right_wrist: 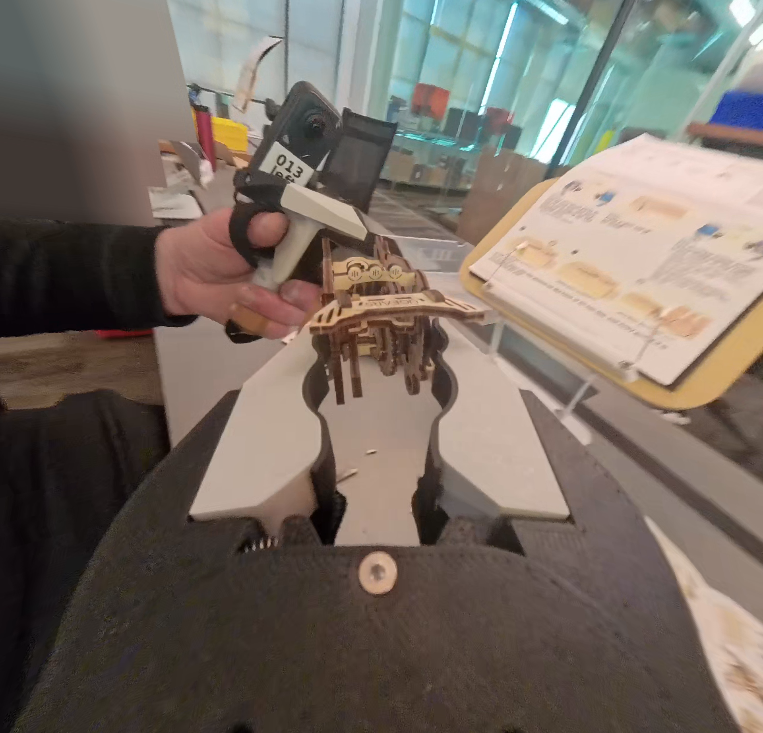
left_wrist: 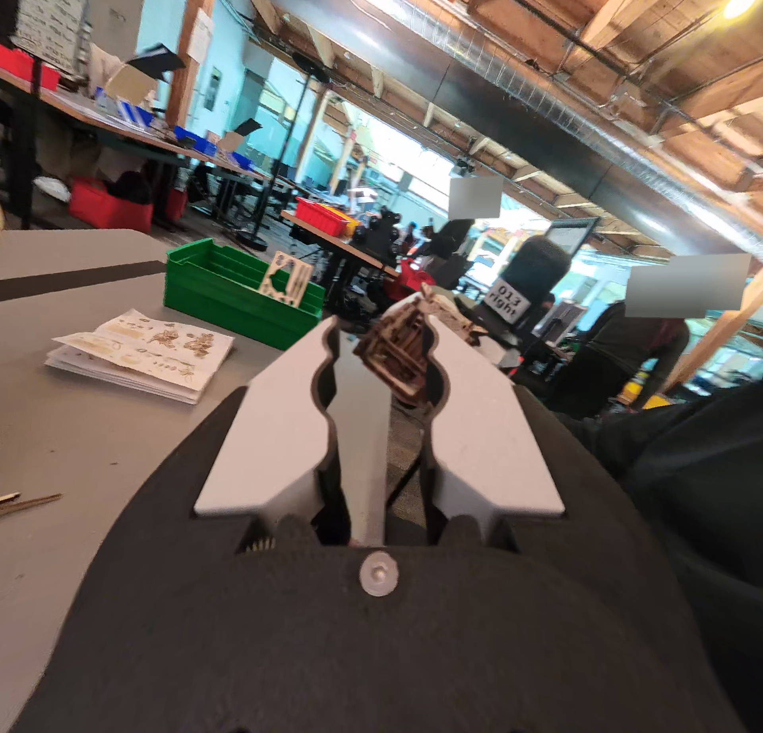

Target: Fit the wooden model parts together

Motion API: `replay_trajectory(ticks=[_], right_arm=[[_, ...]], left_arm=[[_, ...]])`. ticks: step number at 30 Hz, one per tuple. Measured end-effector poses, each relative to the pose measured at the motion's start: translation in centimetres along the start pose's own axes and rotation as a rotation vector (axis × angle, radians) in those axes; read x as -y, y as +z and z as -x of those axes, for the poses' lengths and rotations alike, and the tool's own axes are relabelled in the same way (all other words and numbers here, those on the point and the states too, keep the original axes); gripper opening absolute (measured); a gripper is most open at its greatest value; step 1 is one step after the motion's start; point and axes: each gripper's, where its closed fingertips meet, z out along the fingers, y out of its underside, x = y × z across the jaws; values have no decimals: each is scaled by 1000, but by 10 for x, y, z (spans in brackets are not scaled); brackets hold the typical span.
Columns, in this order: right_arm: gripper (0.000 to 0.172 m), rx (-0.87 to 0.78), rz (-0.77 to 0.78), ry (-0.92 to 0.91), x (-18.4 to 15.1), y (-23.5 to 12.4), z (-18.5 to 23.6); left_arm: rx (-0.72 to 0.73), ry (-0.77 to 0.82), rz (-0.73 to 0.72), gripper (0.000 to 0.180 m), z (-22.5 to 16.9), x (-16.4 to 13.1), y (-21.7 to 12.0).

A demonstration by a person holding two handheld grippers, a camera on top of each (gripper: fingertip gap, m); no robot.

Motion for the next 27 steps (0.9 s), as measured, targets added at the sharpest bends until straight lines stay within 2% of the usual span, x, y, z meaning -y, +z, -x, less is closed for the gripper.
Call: replay_trajectory(ticks=[2, 5, 8, 13, 20, 24, 27], right_arm=[[46, 68, -12, 115, -3, 0, 3], [46, 151, -15, 320, -9, -1, 2], [46, 250, 4, 479, -13, -4, 5], [46, 329, 33, 521, -16, -9, 12], [46, 384, 44, 624, -27, -13, 8], [46, 392, 91, 589, -40, -12, 8], [46, 401, 143, 520, -48, -11, 16]], left_arm=[[40, 62, -14, 51, 7, 1, -2], [17, 156, -18, 63, 2, 1, -6], [-18, 213, 60, 61, -4, -12, -3], [-113, 188, 199, 54, -17, -38, 2], [-111, 195, 299, 55, -12, -60, 3], [-102, 242, 339, 56, -8, -65, 0], [-121, 287, 437, 55, -12, -83, 2]])
